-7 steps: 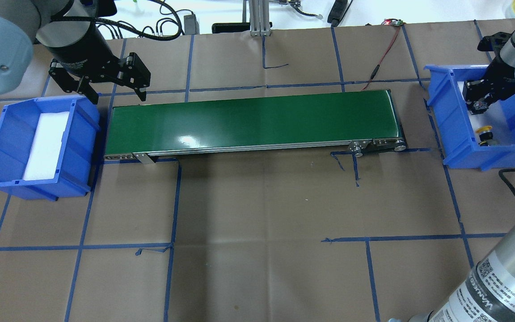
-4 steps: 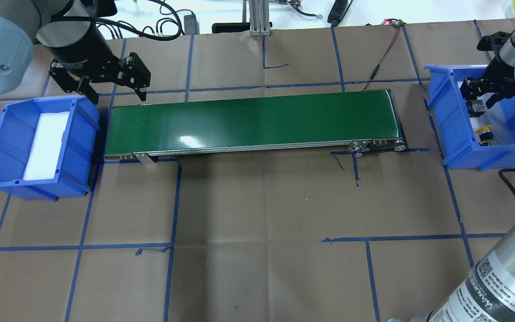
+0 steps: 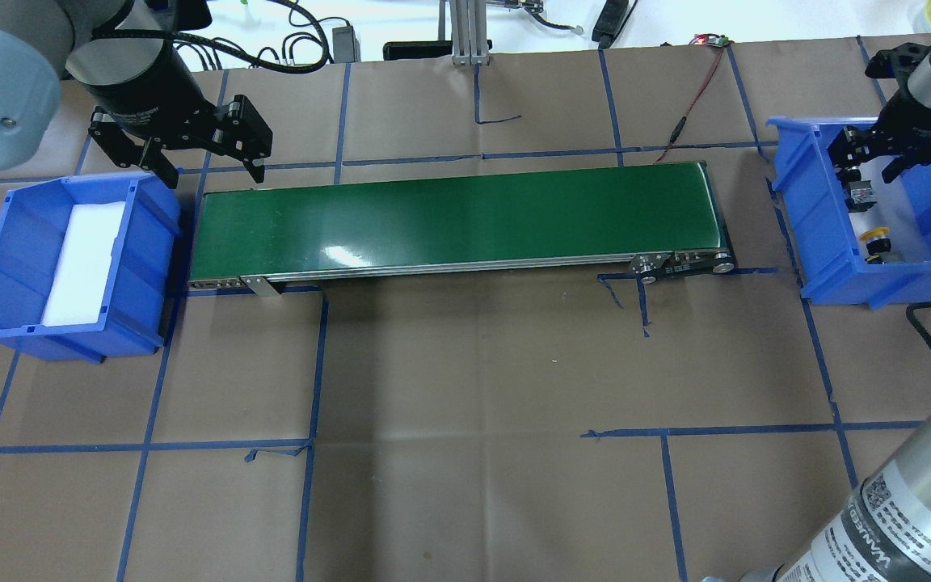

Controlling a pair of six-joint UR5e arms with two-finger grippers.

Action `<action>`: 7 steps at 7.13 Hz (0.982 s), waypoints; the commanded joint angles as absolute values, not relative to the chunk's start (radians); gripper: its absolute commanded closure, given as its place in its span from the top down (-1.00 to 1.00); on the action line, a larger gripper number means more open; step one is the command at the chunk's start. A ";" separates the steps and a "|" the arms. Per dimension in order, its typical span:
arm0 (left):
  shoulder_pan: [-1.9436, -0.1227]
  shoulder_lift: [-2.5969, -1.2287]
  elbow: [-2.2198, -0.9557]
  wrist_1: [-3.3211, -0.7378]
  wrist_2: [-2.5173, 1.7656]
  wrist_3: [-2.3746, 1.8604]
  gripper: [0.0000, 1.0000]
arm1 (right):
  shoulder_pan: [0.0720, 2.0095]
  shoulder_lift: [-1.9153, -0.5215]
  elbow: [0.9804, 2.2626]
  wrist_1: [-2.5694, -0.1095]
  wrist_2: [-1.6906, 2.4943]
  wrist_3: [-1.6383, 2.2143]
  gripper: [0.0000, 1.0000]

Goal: Transport two buttons from left to right

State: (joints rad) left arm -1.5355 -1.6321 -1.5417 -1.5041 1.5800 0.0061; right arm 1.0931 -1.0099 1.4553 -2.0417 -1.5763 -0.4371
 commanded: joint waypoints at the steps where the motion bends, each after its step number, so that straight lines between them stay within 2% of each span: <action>1: -1.536 -1.632 -1.542 -1.503 1.580 0.005 1.00 | 1.097 -1.113 1.466 -2.023 -1.578 -0.442 0.99; 5: -1.536 -1.632 -1.540 -1.503 1.580 0.005 1.00 | 1.106 -1.377 1.470 -1.797 -1.586 -0.433 1.00; 7: -1.536 -1.632 -1.540 -1.503 1.580 0.003 1.00 | 1.252 -1.429 1.479 -1.772 -1.589 -0.337 1.00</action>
